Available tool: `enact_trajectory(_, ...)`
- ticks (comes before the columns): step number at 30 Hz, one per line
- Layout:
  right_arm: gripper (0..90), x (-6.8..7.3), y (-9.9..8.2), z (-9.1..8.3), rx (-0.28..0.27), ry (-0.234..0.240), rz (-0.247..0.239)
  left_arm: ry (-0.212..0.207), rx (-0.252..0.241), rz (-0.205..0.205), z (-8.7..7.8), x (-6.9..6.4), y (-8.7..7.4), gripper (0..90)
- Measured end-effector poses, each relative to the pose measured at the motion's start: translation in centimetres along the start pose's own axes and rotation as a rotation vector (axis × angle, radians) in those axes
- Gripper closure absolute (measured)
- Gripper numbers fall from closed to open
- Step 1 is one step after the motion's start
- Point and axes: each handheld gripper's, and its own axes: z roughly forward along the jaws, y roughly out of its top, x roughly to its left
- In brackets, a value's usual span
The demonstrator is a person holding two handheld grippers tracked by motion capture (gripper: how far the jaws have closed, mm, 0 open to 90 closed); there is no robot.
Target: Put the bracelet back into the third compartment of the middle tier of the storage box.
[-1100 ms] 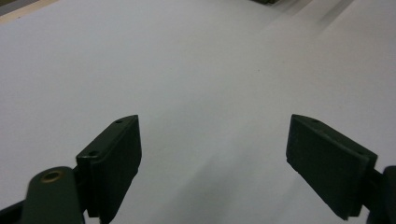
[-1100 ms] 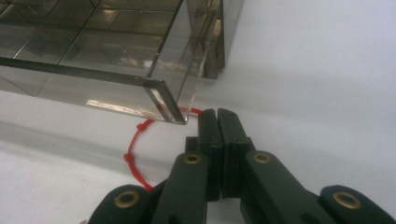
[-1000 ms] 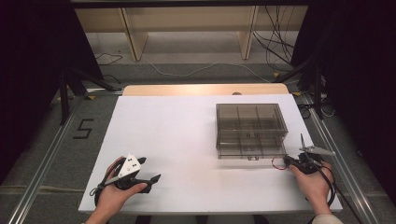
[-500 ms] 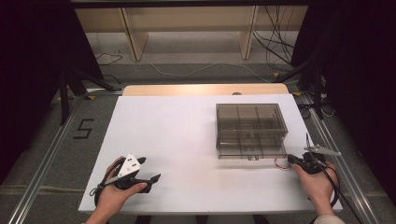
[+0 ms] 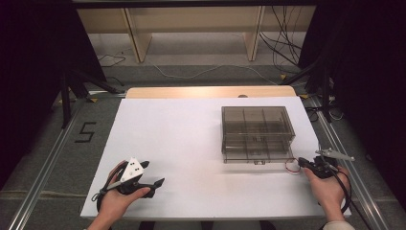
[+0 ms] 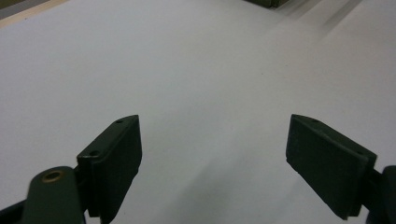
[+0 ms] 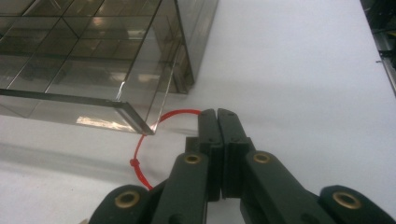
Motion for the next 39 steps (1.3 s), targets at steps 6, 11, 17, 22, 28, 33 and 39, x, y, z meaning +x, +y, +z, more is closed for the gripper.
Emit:
enact_trajectory(6,89.6,-0.2,0.1,-0.2,-0.011,-0.015,0.002,0.002,-0.002,-0.001,0.0,0.0,0.0,18.3)
enact_trajectory(11,89.6,-0.5,0.1,-0.3,-0.02,-0.027,0.002,0.002,0.0,0.0,0.0,0.0,0.0,18.4)
enact_trajectory(17,89.6,-0.8,0.1,-0.5,-0.025,-0.04,0.008,0.001,-0.001,0.0,0.0,0.0,0.0,18.3)
enact_trajectory(22,89.6,-0.8,0.2,-0.6,-0.037,-0.042,0.002,0.002,-0.002,-0.001,0.0,0.0,0.0,18.4)
enact_trajectory(28,89.6,-1.0,0.4,-0.9,-0.056,-0.053,0.0,0.002,-0.002,-0.001,0.0,0.0,0.0,18.4)
enact_trajectory(33,89.6,-1.1,0.5,-1.1,-0.067,-0.061,0.0,0.002,-0.001,-0.001,0.0,0.0,0.0,18.4)
enact_trajectory(39,89.6,-1.3,0.6,-1.2,-0.071,-0.066,0.003,0.003,-0.001,-0.003,0.0,0.0,0.0,18.4)
